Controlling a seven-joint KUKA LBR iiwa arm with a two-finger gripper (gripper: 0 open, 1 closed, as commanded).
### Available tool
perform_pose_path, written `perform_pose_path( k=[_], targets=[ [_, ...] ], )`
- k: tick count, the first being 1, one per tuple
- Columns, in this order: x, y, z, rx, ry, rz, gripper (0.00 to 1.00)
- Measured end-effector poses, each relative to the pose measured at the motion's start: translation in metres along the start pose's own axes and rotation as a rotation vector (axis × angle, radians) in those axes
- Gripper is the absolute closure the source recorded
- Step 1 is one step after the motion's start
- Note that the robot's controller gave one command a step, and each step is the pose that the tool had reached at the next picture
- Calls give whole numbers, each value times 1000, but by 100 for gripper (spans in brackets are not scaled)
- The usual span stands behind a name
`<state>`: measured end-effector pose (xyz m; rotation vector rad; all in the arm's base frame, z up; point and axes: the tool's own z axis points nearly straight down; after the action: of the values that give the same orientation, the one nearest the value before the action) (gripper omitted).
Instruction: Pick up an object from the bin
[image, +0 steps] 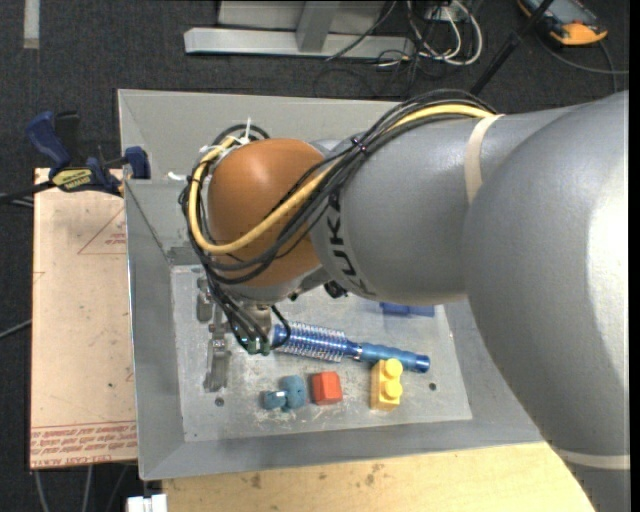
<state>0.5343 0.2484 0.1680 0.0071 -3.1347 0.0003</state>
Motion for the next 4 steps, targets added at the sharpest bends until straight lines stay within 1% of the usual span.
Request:
perform_pose_path(
  k=[1,2,3,4],
  targets=[
    [11,-105,102,3,-1,-183,0],
    [46,-120,68,-1,-6,-53,0],
    [51,-128,69,-1,-6,68,0],
    [49,-125,98,-4,-15,185,0]
  ],
)
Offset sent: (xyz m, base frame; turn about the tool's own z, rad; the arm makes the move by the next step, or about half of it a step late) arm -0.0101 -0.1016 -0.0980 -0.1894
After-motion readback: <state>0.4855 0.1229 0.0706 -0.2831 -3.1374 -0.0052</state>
